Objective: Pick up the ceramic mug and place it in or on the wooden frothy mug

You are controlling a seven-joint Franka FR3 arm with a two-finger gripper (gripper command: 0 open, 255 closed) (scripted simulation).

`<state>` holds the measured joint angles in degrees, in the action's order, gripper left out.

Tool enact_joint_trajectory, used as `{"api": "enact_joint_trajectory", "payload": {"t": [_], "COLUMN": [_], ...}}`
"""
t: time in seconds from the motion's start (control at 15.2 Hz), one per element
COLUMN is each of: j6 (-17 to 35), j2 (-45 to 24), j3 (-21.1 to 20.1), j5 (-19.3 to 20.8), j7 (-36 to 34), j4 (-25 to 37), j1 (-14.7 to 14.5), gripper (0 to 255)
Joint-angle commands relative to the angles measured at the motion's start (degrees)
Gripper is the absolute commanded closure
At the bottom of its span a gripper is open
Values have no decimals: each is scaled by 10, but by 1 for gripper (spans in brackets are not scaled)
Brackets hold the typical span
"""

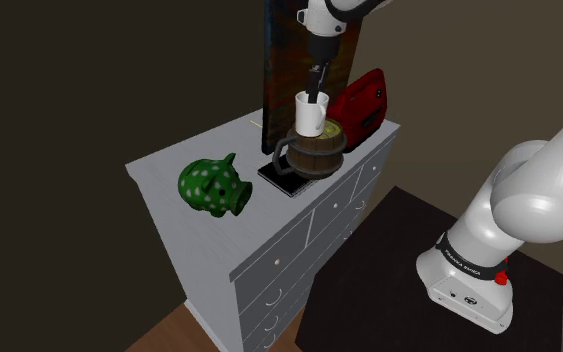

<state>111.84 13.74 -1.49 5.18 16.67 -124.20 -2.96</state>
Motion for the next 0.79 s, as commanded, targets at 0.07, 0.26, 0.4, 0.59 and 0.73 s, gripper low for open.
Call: {"api": "enact_joint_trajectory", "payload": {"t": [0.07, 0.26, 0.4, 0.59, 0.73], "j6": [-19, -73, -73, -73, -73], "j2": [4, 9, 9, 9, 9], "j3": [-1, -3, -3, -3, -3], "j5": [-1, -3, -3, -3, -3], "j7": [0, 1, 1, 1, 1], "j4": [16, 63, 63, 63, 63], "j1": [-1, -2, -2, -2, -2], "gripper": [0, 0, 0, 0, 0]}}
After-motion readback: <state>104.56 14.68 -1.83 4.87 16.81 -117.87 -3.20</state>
